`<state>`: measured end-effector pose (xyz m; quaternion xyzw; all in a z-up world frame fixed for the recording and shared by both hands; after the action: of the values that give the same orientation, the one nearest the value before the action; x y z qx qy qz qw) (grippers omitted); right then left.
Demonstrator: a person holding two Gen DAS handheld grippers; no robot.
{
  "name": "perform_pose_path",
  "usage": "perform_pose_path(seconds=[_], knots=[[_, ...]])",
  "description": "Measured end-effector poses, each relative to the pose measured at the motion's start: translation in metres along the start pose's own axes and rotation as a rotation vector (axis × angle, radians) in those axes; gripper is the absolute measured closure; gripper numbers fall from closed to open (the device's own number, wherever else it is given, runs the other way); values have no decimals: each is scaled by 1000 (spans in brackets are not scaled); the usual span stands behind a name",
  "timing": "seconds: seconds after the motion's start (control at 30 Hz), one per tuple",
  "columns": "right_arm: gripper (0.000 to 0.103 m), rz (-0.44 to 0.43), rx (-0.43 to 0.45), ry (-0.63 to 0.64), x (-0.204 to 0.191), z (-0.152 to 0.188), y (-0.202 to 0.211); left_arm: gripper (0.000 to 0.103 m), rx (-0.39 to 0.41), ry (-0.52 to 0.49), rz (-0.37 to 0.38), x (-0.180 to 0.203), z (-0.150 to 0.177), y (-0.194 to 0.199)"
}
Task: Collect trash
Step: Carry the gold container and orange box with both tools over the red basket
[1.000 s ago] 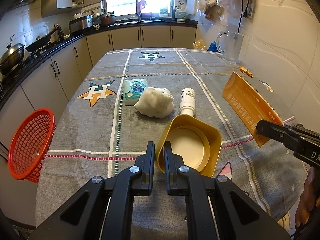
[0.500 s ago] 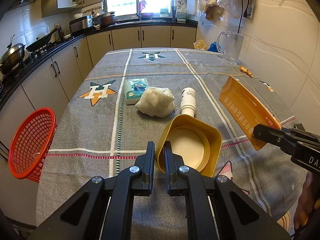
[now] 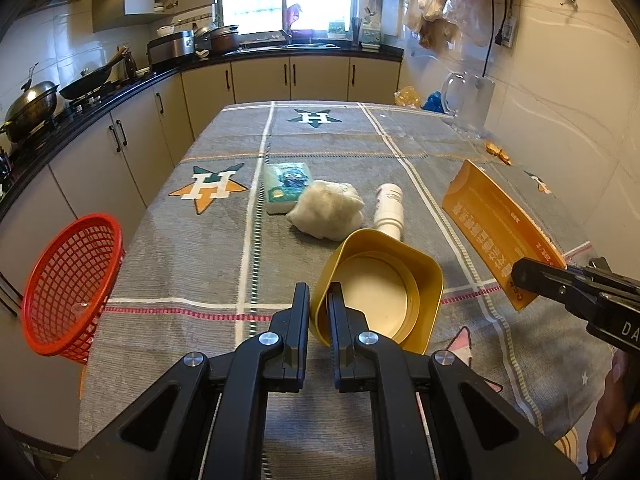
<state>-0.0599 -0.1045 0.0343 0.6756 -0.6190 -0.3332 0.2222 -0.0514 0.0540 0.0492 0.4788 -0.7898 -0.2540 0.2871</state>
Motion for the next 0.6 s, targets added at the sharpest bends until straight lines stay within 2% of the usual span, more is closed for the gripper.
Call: perform_pose_path(seconds=[0.6], knots=[[78, -74, 8, 52, -41, -22, 3, 95, 79, 76, -61, -45, -11, 31]])
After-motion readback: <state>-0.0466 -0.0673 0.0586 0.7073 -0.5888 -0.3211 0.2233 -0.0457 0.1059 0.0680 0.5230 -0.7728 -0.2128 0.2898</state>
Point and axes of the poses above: each gripper's, at about its wrist camera, not at the fingertips, and y roughly against the way its jaws point, x to its right, z to its underside, the point moved 2 cm from there along -y, roughly the way its jaws point, and after that the axes turned 15 degrees about z, right-handed, at the moved point
